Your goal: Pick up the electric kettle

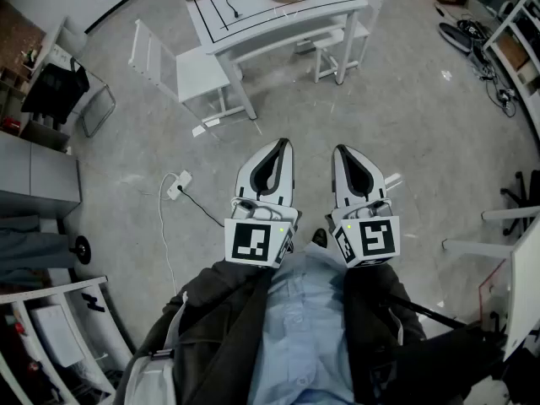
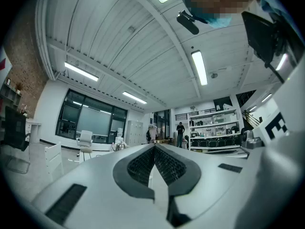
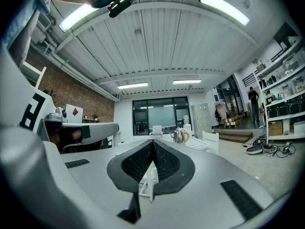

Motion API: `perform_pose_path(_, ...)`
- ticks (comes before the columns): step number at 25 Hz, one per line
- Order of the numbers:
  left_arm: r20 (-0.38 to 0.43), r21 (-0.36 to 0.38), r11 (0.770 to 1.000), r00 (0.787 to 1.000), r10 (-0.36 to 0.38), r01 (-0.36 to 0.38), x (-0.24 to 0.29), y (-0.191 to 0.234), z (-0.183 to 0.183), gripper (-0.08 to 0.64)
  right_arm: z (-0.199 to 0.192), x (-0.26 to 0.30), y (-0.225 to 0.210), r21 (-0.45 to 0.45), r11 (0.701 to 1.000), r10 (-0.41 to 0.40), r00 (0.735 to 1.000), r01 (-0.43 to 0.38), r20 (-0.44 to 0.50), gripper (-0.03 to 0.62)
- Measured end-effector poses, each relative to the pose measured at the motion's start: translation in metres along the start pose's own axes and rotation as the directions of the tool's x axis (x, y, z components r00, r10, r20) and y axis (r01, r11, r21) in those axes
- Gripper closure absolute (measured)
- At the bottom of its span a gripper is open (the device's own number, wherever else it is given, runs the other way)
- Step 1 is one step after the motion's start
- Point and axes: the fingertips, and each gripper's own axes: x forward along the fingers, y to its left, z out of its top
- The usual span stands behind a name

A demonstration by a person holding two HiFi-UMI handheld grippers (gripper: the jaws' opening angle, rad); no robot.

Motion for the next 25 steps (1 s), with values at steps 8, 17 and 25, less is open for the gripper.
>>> perform_pose_path(8,-0.018,0.003,1.0,1.0,-0.007,0.007,0.008,-0.023,-0.007,0.552,-0.003,-0.011,-0.018,0.006,1.0,0.01,1.0,-0.01,0.005,0.575)
perform_pose_path(17,-0.062,-0.004,1.0,0.998,-0.017,0.017,0.027,-0.062,-0.03,0.552,-0.015,-0.025,-0.054,0.076,0.995,0.059,0.998,-0.06,0.004,0.574)
perform_pose_path(25,-0.107,0.004,1.0,0.994,-0.003,0.003,0.041,-0.078,-0.043,0.552,-0.03,-0.023,-0.075,0.094,0.991,0.099,0.995,-0.096,-0.022,0.574)
